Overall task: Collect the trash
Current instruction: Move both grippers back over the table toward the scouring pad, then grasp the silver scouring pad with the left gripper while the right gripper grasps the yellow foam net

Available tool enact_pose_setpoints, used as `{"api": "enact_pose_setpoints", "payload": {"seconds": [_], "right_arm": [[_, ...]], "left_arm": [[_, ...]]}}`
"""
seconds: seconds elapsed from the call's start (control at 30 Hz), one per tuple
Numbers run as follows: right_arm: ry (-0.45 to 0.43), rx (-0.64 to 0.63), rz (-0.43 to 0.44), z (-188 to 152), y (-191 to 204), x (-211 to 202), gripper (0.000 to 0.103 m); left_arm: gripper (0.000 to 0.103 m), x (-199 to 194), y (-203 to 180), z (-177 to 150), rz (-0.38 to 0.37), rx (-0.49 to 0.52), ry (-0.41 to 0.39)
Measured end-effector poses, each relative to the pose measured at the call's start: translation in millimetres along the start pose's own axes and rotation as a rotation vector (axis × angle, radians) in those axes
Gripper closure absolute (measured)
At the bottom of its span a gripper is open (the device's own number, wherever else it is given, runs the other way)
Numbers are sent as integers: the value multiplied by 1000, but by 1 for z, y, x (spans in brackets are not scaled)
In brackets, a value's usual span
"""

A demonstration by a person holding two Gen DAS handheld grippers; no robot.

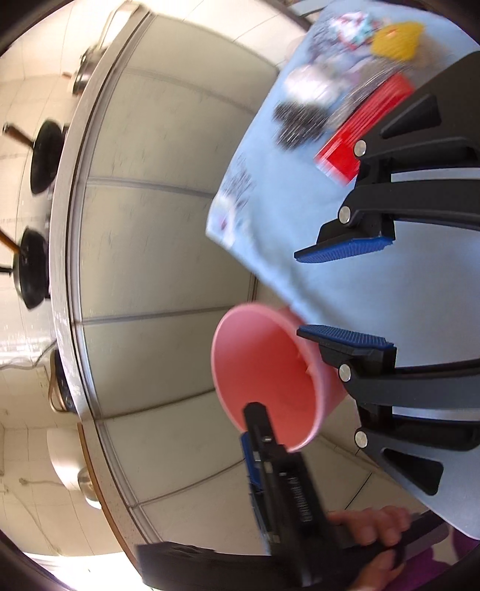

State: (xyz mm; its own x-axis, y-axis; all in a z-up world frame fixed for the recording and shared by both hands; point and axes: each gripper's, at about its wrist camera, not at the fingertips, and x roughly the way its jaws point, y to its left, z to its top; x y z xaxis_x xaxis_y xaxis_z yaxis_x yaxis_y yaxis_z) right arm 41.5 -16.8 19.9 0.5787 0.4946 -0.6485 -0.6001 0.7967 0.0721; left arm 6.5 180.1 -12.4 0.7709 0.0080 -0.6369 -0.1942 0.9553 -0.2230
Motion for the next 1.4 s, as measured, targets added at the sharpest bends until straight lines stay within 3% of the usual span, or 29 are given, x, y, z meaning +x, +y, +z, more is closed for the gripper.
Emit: {"api": "enact_pose_setpoints", "payload": {"seconds": [0.3,0.67,0.83,0.97,1.33,1.4], "right_arm": [[-9,120,-165,-65,-68,-51,68],[8,312,-273,-124,-138,-79,68],[1,350,-280,-132,-152,-81,68],[-8,359,-282,-138,-157,-85,68],[-30,399,-290,-146,-172,-94,68],[-37,408,-286,-146,-175,-96,68]], "left_arm": [[56,15,-79,-17,-133,150,58],[56,32,-169,-32,-278,263,142],[56,48,-195,-27,-356,199,217],[56,68,-211,-19,-395,80,294],[57,128,-235,-8,-289,-139,435],[61,132,-237,-9,-270,-158,442]]}}
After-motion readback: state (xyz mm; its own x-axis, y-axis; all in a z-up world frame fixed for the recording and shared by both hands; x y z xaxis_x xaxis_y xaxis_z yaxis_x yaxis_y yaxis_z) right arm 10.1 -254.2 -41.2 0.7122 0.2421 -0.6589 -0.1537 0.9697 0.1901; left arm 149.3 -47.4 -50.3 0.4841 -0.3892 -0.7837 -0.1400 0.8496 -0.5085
